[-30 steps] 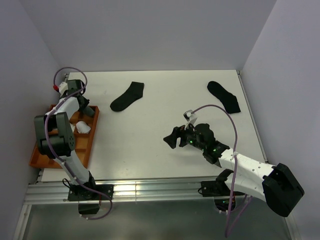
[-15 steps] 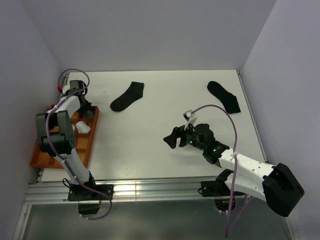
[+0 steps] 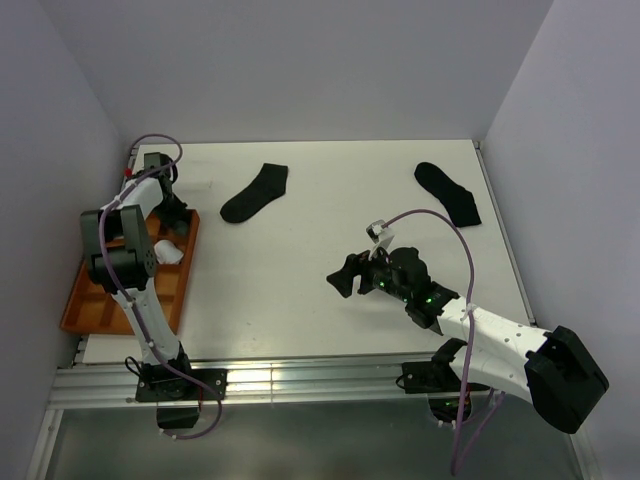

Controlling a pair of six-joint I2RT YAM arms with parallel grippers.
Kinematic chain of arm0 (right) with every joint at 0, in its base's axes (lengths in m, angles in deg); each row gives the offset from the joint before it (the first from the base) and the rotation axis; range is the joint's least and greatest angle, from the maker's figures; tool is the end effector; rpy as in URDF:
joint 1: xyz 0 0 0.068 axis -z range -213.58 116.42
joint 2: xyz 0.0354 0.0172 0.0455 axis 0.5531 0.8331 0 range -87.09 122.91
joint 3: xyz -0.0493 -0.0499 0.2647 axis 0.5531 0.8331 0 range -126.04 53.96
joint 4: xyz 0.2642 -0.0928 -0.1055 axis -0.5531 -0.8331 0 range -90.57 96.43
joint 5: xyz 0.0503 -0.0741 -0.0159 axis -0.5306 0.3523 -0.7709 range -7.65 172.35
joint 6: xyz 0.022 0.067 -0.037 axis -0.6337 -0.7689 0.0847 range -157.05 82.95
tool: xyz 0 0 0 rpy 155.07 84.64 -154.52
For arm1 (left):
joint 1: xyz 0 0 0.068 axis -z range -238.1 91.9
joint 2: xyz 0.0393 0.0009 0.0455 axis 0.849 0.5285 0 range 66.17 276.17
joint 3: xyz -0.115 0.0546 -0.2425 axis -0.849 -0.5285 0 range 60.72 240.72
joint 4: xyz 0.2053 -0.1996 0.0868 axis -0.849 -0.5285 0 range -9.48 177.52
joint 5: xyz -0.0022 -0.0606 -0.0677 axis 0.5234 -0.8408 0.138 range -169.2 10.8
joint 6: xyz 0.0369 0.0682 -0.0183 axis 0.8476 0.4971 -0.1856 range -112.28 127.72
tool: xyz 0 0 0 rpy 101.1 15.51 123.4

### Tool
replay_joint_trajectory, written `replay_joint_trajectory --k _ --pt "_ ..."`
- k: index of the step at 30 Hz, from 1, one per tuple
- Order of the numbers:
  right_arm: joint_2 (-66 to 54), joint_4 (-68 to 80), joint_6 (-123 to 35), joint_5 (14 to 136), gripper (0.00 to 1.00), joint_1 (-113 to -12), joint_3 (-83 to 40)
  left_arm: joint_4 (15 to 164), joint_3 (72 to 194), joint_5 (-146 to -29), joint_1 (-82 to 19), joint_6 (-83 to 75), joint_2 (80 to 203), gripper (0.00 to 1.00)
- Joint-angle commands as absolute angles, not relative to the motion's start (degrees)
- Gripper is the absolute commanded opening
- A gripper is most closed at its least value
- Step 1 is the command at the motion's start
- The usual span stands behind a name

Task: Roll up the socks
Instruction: Place the sock in the storage box.

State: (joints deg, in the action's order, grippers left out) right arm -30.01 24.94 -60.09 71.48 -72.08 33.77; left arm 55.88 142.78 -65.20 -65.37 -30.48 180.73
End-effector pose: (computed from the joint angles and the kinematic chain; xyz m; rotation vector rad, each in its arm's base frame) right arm 0.2064 0.1807 0.1684 -0.4022 1.9498 0.8956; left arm 0.4581 0.0752 0.1256 -1.0888 2.4059 0.1508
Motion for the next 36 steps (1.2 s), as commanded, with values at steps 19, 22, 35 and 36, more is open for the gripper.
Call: replay_joint_trajectory --k 19,22,35,36 --pt "-28.2 28.2 -58.1 68.4 0.82 -72.6 33.1 44.7 151.2 -72.4 -67.2 -29.5 183.3 0.47" --pt "-28.2 28.3 -58.1 68.4 0.82 -72.6 33.2 43.3 153.1 -72.4 -67.2 -29.5 182.4 0.52" --pt "-31.1 22.6 -58.4 73.5 0.84 -72.6 30.3 39.8 155.7 -75.9 -67.2 -28.8 170.7 0.67" --pt "-31.9 21.0 -58.6 75.9 0.84 -72.6 29.4 40.4 154.4 -76.2 -67.2 -28.1 166.8 0.67"
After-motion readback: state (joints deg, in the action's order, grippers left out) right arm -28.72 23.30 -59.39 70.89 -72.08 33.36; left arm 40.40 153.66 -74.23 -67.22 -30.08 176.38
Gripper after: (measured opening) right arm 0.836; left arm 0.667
